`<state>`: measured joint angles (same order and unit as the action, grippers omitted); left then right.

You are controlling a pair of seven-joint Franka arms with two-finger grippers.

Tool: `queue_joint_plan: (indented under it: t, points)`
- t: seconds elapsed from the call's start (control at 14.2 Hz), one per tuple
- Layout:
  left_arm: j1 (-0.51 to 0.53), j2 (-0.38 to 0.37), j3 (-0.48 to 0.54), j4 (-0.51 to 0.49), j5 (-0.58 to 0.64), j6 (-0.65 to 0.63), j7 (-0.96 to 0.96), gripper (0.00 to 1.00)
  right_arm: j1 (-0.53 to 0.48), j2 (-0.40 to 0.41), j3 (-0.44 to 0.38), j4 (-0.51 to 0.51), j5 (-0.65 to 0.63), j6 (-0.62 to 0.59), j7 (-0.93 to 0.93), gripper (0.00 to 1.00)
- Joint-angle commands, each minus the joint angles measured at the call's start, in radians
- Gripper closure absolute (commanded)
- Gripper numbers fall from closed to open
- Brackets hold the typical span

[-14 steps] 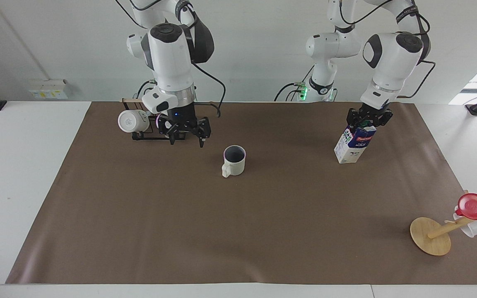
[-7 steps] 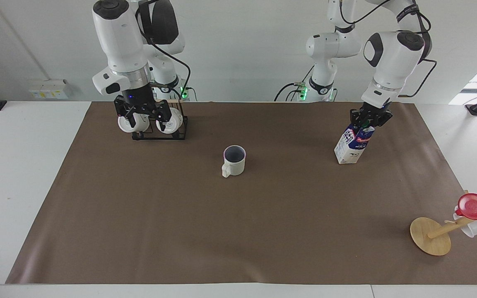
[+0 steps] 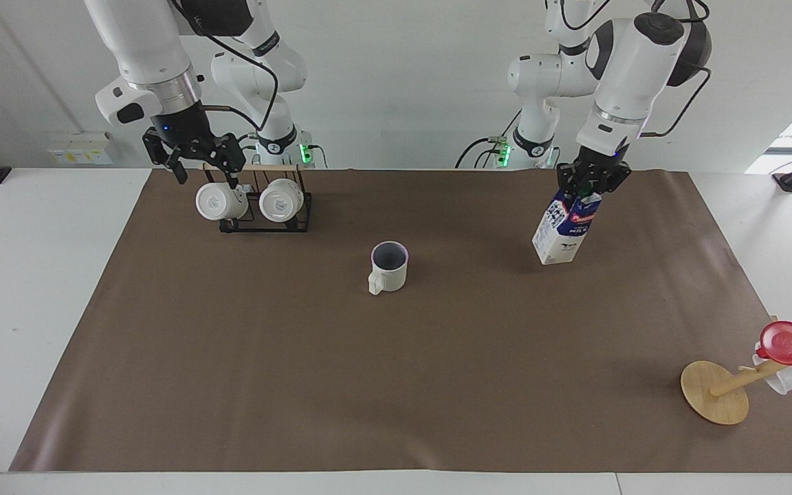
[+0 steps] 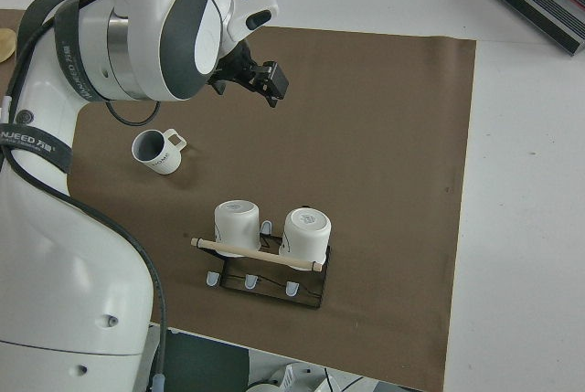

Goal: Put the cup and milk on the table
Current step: 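Release the mug and withdraw the right gripper to rest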

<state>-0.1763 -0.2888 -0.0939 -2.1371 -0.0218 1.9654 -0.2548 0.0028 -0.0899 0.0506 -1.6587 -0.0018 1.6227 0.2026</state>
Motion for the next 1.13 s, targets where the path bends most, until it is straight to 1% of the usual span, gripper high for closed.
queue_joint_plan:
  t: [0.0,0.21,0.49,0.56,0.77,1.06]
  points:
    - [-0.066,0.056,0.011,0.083,0.014,-0.033,-0.075,0.67,-0.014,0.004,-0.005,0.085,0.003,-0.07,-0.028,0.0]
    - [-0.129,0.132,0.006,0.179,0.014,-0.059,-0.125,0.67,-0.017,0.019,-0.015,0.143,-0.03,-0.144,-0.087,0.0]
    - [-0.277,0.247,0.008,0.258,0.023,-0.036,-0.297,0.67,-0.033,0.013,-0.015,0.123,-0.014,-0.139,-0.094,0.0]
    - [-0.294,0.269,0.006,0.272,0.035,-0.03,-0.314,0.66,-0.035,0.01,-0.015,0.122,-0.012,-0.142,-0.094,0.0]
    - [-0.31,0.299,0.006,0.263,0.046,0.024,-0.316,0.65,-0.063,0.01,-0.017,0.12,-0.004,-0.142,-0.094,0.0]
    - [-0.321,0.338,0.006,0.256,0.071,0.075,-0.368,0.65,-0.061,0.009,-0.014,0.117,-0.004,-0.132,-0.094,0.0]
